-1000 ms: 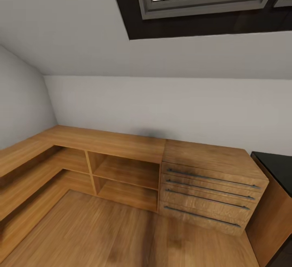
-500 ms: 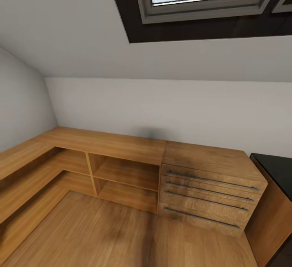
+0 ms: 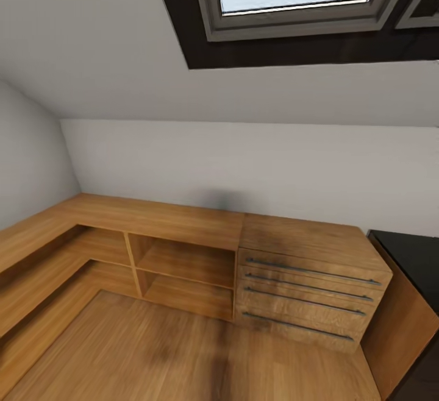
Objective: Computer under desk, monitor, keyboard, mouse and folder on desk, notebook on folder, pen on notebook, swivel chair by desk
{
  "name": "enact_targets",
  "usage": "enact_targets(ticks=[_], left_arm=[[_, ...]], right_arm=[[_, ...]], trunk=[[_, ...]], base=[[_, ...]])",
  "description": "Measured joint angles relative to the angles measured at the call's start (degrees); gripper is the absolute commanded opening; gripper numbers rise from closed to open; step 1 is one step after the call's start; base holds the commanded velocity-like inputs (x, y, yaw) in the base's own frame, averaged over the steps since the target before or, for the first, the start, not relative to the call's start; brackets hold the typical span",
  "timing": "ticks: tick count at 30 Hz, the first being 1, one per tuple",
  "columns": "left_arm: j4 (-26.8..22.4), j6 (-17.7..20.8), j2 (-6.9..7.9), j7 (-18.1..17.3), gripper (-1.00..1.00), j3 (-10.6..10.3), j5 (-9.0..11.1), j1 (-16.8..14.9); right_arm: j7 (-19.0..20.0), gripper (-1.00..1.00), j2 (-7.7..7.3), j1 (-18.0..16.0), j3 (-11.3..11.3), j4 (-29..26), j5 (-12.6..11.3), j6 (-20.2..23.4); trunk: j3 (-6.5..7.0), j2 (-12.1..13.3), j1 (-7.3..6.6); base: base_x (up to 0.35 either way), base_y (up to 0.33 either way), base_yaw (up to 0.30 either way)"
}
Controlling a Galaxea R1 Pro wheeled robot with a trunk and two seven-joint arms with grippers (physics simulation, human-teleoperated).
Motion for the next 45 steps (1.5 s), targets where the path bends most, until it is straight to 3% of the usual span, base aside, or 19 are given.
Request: enact_targets(ticks=[45], left_arm=[[0.2,0.0,-0.06,0.0,1.0,0.0,-0.1,0.0]], right_arm=[[0.8,1.0,0.13,-0.1,0.6,0.7,0.7,1.9]], trunk=[[0.19,0.4,-0.23]], base=[[0.0,0.0,-0.257]])
